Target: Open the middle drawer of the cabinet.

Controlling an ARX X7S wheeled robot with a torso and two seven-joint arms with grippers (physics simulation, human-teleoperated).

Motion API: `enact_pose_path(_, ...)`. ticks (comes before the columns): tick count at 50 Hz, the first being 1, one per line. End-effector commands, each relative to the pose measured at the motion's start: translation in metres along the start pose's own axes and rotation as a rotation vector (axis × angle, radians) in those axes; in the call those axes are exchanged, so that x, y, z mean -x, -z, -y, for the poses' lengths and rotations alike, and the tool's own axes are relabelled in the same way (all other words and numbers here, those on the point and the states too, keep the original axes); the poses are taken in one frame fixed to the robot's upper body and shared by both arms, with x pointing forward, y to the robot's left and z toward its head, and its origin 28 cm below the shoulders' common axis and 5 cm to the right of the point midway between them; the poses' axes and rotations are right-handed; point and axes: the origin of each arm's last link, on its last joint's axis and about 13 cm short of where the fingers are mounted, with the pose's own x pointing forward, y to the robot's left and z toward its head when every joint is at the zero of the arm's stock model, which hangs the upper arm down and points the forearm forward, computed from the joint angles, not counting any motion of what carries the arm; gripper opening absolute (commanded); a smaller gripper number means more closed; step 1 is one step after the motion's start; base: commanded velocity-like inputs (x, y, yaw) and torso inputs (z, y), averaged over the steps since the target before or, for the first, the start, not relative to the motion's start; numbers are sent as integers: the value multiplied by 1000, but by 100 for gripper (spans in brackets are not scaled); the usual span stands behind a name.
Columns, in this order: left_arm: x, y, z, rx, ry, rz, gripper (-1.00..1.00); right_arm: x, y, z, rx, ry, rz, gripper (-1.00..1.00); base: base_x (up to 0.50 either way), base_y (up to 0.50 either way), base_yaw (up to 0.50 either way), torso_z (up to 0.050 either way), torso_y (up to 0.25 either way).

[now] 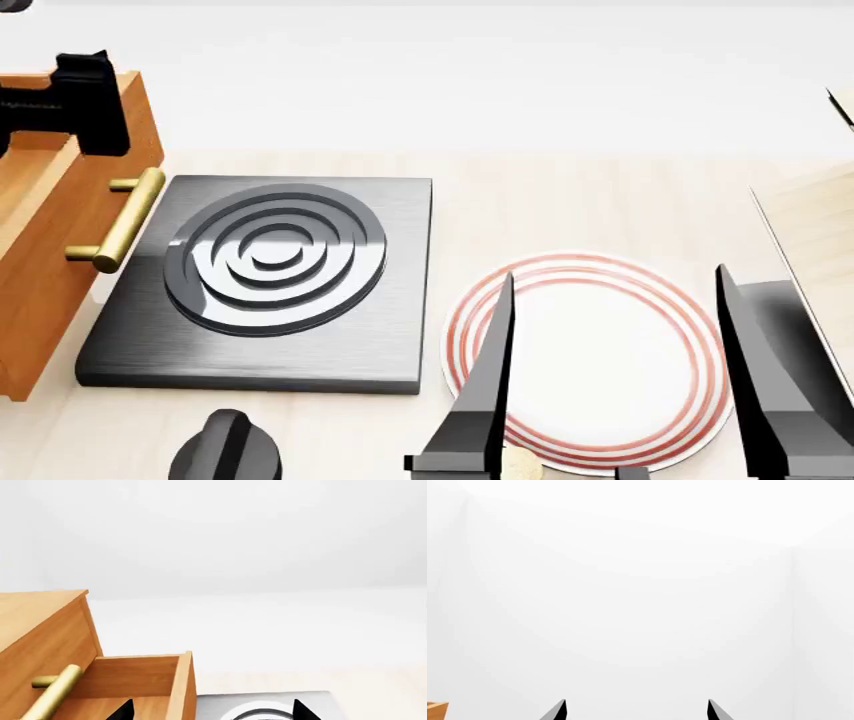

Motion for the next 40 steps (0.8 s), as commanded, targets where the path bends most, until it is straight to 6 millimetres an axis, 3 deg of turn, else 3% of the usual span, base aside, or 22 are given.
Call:
enact_pose_path(1,-2,-18,-1,75,23,50,100,0,-1,2,11,11,-2,100,0,0,0,0,0)
enact_pose_path(24,-32,7,-16,98,-52,-100,100,1,0,2,12,10,-3,100,0,0,0,0,0)
enact_pose_path(40,-43,12,-15,125,-57,-137,100,1,1,2,9,7,-5,100,0,0,0,0,0)
